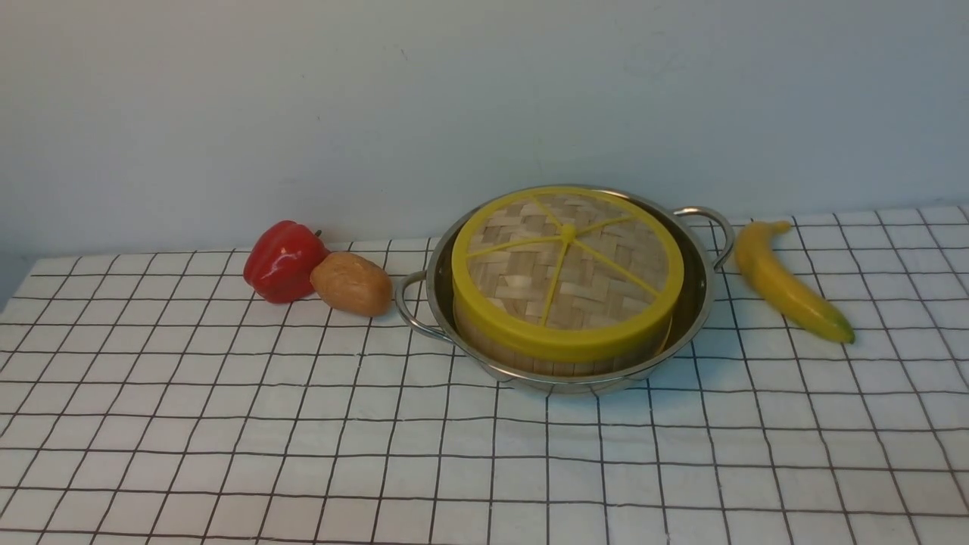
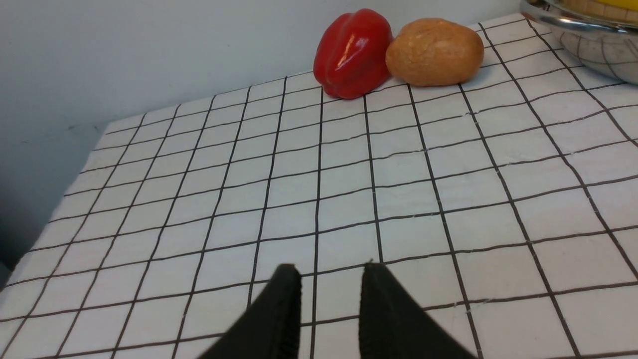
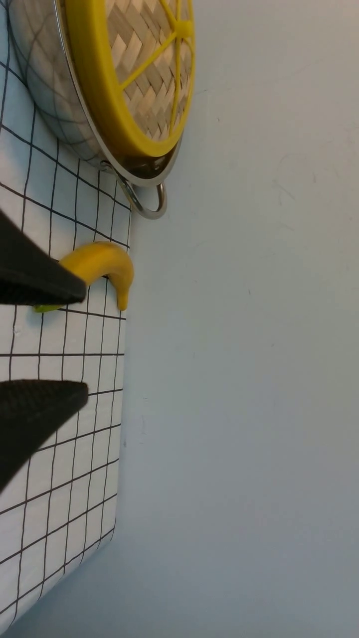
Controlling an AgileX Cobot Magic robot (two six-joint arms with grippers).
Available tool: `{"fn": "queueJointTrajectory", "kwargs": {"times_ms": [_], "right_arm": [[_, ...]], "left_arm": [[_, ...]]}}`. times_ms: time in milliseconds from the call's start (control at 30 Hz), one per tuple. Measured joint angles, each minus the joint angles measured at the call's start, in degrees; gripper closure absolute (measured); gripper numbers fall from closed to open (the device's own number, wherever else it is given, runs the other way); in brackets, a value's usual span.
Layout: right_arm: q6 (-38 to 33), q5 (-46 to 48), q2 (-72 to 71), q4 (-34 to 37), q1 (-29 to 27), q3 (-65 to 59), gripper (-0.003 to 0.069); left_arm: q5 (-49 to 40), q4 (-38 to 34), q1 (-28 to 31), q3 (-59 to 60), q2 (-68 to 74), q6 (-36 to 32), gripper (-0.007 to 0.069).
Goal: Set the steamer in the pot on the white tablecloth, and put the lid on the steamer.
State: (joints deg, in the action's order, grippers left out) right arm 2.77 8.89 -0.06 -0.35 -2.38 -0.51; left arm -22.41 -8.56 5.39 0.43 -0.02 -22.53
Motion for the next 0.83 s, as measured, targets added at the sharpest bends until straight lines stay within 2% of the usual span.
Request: {"fn": "queueJointTrajectory", "kwargs": {"times_ms": [833], "right_arm": [[0.0,0.0,0.0,0.0,0.0,0.0,0.0419]], "left_arm": [[0.0,0.0,0.0,0.0,0.0,0.0,0.0405]]}}
